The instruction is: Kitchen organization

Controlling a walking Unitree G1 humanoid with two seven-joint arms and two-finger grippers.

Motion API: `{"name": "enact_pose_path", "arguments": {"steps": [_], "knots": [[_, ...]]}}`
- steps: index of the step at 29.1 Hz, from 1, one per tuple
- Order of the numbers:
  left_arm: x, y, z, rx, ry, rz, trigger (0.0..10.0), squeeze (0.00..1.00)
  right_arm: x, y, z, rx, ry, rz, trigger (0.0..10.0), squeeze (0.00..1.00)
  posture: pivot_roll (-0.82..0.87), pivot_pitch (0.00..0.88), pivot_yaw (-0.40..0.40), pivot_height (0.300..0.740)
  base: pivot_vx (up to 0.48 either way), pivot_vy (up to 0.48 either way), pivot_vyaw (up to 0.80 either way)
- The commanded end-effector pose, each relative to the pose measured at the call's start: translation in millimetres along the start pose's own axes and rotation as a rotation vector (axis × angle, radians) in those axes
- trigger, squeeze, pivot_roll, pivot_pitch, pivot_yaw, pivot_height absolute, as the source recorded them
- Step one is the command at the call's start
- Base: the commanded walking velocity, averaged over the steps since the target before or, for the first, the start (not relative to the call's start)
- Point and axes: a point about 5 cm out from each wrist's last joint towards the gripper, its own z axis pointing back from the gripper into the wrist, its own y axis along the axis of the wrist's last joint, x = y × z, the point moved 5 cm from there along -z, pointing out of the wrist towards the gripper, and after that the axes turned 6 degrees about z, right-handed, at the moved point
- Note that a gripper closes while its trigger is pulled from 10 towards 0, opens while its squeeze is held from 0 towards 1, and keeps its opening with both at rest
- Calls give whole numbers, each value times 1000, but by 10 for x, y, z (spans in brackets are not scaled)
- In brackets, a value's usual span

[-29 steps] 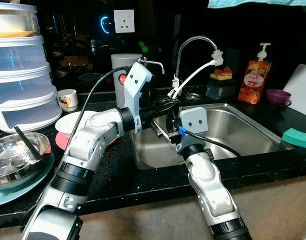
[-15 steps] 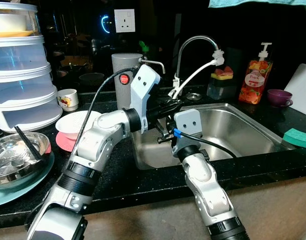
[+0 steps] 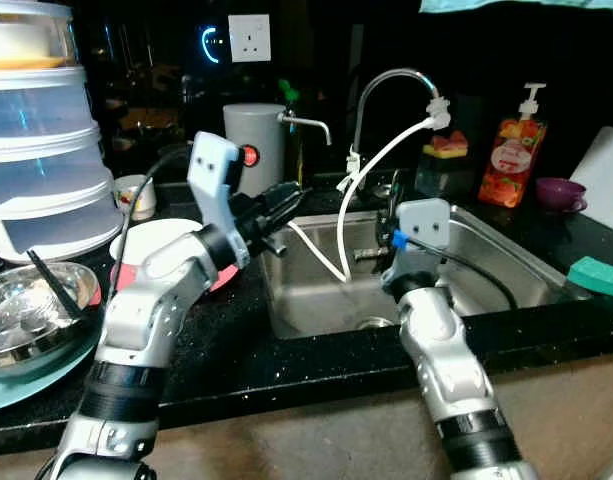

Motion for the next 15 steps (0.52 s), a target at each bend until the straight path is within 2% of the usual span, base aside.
{"name": "enact_pose_path", "arguments": {"steps": [1,3,5,10,12,13,15], "knots": [[-89,-46,73,-38,52,-12,10000,0,20,-145,-69,-68,19,44,10000,0,93,53,-27,740,0,0,0],[-225,-143,114,-101,145,-45,10000,0,-21,-315,-143,-164,62,97,10000,0,93,53,-27,740,0,0,0],[-344,-215,162,-146,229,-42,10000,0,-65,-447,-188,-248,102,99,10000,0,112,66,-29,740,0,0,0],[-442,-220,270,-175,327,-50,10000,0,-102,-472,-274,-275,140,134,10000,0,138,75,-44,740,0,0,0],[-494,-333,341,-273,393,-55,10000,0,-161,-462,-296,-282,163,124,10000,0,163,80,-57,740,0,0,0],[-494,-333,341,-273,393,-55,10000,0,-161,-462,-296,-282,163,124,10000,0,163,80,-57,740,0,0,0],[-546,-436,408,-372,457,-63,10000,0,-218,-457,-303,-287,184,113,10000,0,171,84,-59,740,0,0,0]]}}
